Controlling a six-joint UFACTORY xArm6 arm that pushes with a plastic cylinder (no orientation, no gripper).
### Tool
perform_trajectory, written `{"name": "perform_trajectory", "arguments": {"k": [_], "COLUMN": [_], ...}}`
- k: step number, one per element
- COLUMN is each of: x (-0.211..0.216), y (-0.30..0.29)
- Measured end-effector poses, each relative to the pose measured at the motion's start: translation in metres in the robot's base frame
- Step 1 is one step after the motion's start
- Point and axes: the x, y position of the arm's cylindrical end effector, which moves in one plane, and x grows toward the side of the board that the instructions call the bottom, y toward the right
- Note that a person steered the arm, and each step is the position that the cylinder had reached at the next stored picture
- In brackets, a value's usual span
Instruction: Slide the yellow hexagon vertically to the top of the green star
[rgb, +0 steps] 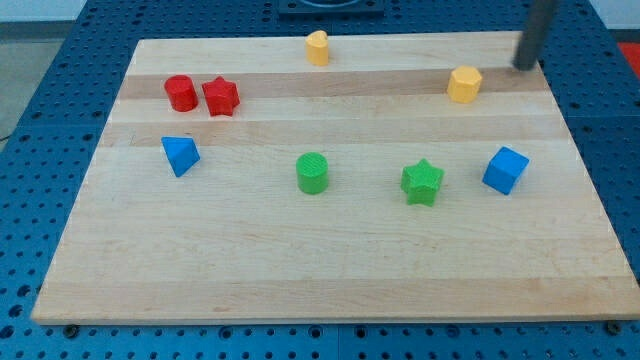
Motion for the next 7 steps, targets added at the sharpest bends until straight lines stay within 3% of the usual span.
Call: {"name": "perform_trajectory", "arguments": {"k": [1,2,3,4,5,6,7], "x": [0.036,0.012,-0.039,-0.054,-0.031,0.019,0.043], "y": [0.0,-0.027,-0.089,-0.108,-0.055,-0.043,-0.085]}}
